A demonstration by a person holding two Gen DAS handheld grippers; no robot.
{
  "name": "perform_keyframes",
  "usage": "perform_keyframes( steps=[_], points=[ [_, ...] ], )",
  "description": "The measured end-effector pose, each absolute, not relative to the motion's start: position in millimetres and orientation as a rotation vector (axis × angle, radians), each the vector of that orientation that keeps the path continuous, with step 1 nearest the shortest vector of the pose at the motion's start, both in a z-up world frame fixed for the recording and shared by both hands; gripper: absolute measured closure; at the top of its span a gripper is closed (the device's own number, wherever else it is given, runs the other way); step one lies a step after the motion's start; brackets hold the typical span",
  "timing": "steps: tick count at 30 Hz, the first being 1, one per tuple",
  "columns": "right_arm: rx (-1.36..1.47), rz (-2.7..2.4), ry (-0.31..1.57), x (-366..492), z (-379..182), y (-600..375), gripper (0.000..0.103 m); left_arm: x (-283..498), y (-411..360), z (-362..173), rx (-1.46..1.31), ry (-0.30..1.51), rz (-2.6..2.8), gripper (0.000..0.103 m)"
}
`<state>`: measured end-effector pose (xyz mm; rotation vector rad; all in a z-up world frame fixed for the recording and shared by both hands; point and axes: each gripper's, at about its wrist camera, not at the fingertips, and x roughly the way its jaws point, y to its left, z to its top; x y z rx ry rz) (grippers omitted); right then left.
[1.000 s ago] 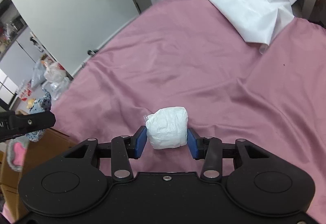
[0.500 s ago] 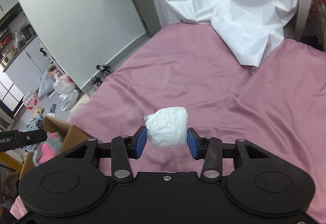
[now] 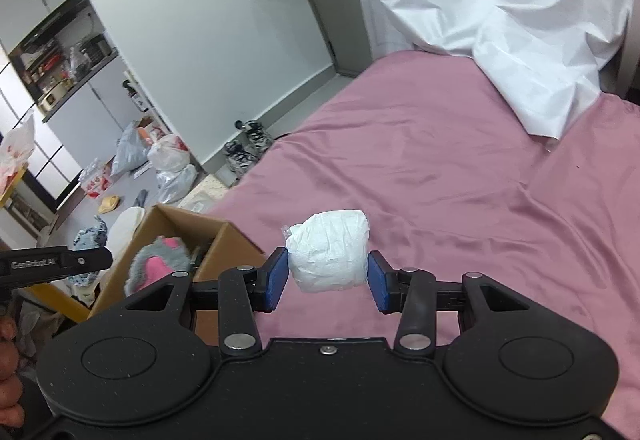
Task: Organize soft objects
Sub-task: 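Carry the fish plush and white cloth into the box and open both tools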
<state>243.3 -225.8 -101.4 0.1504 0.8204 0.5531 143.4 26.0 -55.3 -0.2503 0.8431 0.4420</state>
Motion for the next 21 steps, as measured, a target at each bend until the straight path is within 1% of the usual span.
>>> perform_keyframes(
  steps=[19,21],
  points=[
    [0.108,0.649,0.785,227,-83,-175,0.061,119,72,-83,-0.323,0.939,0.465,0.06],
    [0.104,0.659,0.781,225,-83,-169,0.061,119,76,-86,-0.326,0.952,0.463,0.058]
  ],
)
